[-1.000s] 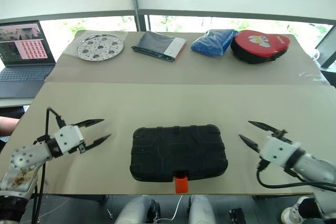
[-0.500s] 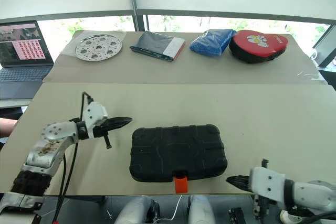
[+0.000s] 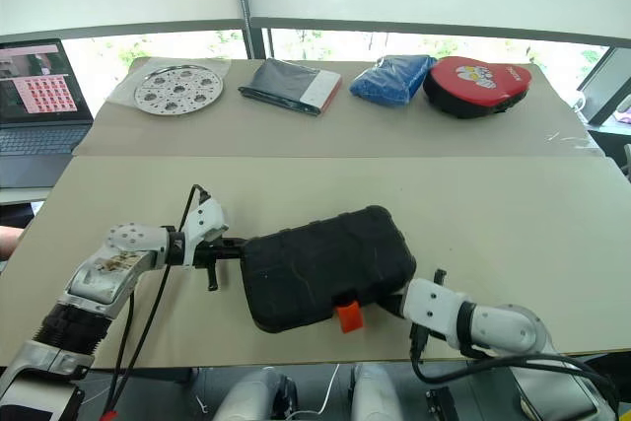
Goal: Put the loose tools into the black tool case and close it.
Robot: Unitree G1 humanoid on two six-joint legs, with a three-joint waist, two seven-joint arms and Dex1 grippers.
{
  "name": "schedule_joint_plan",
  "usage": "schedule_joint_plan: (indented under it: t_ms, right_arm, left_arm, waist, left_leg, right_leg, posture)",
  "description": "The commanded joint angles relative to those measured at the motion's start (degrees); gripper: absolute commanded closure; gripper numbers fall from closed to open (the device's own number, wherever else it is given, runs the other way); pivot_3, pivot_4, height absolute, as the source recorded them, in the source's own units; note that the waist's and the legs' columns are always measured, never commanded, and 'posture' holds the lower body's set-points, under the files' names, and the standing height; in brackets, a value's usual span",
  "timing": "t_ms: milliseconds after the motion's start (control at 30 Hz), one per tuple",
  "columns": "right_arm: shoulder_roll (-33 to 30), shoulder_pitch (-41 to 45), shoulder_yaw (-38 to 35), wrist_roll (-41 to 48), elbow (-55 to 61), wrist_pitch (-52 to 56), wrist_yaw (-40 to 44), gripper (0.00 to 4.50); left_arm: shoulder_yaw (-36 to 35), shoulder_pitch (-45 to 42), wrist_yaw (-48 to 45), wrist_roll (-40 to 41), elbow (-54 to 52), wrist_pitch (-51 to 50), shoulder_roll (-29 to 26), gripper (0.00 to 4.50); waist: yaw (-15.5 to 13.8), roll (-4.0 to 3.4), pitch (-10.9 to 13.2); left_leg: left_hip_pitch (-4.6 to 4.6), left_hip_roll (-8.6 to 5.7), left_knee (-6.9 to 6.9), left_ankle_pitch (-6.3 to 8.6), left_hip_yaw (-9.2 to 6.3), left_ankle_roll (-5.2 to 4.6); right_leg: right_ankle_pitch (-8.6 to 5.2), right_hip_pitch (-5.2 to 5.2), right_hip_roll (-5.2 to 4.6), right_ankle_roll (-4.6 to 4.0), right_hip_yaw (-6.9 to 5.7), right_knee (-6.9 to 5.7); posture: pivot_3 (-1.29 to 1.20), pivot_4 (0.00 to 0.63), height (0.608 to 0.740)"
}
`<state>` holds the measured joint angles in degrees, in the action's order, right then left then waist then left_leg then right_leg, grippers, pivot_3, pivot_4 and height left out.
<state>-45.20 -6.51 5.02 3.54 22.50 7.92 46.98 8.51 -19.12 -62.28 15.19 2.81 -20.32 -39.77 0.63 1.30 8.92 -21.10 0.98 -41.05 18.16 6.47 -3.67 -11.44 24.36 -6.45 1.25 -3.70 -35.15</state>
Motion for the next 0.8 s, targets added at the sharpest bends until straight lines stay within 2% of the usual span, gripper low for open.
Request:
schedule_joint_plan:
  t_ms: [33, 233, 400, 567, 800]
  right_arm:
    - [2.5, 5.6, -0.1, -1.4, -3.0, -1.3, -2.7, 4.45]
    - [4.4, 11.5, 0.0, -3.0, -10.3, -3.4, -2.9, 4.45]
    - [2.2, 8.7, -6.1, 2.6, -7.5, -1.0, -0.3, 4.45]
    - [-1.8, -0.9, -9.3, 7.9, 0.4, 4.3, 4.7, 4.45]
    - [-0.3, -5.3, -6.4, 9.3, 6.6, 9.3, 3.2, 4.45]
  left_arm:
    - [-3.0, 1.8, 2.3, 1.3, -2.9, -2.6, -0.2, 4.47]
    - [-9.1, 1.7, 7.2, 3.7, -4.1, -4.1, 1.2, 4.47]
    - [-13.0, -4.4, 2.3, 10.0, -3.2, -5.8, 0.3, 4.47]
    - [-6.9, -11.0, -3.2, 12.2, -6.5, -10.9, 0.7, 4.47]
    - [4.8, -16.3, -3.4, 4.5, -4.5, -5.8, 6.6, 4.47]
  waist:
    - [0.0, -0.01, 0.0]
    - [-0.1, -0.03, 0.0]
    - [-0.7, -0.03, 0.0]
    - [-1.6, -0.04, 0.0]
    - [-1.1, -0.04, 0.0]
  left_leg:
    - [-0.01, -0.01, 0.02, -0.01, 0.0, 0.01]
    - [-0.02, -0.02, 0.01, -0.03, -0.01, 0.04]
    - [-0.06, -0.03, 0.0, -0.04, -0.03, 0.05]
    - [-0.05, -0.06, 0.0, -0.03, -0.05, 0.04]
    - [-0.05, -0.14, -0.03, -0.03, -0.05, 0.03]
  right_leg:
    - [0.0, 0.02, 0.0, 0.0, 0.0, 0.0]
    - [0.01, 0.03, -0.01, -0.01, -0.03, -0.05]
    - [0.01, 0.04, -0.04, -0.01, -0.1, -0.04]
    - [0.01, -0.07, -0.04, 0.02, -0.17, 0.04]
    - [-0.01, -0.1, 0.02, 0.07, -0.11, 0.06]
  posture:
    - [0.0, 0.15, 0.74]
    - [0.0, 0.15, 0.74]
    - [0.0, 0.15, 0.74]
    - [0.0, 0.15, 0.74]
    - [0.0, 0.15, 0.74]
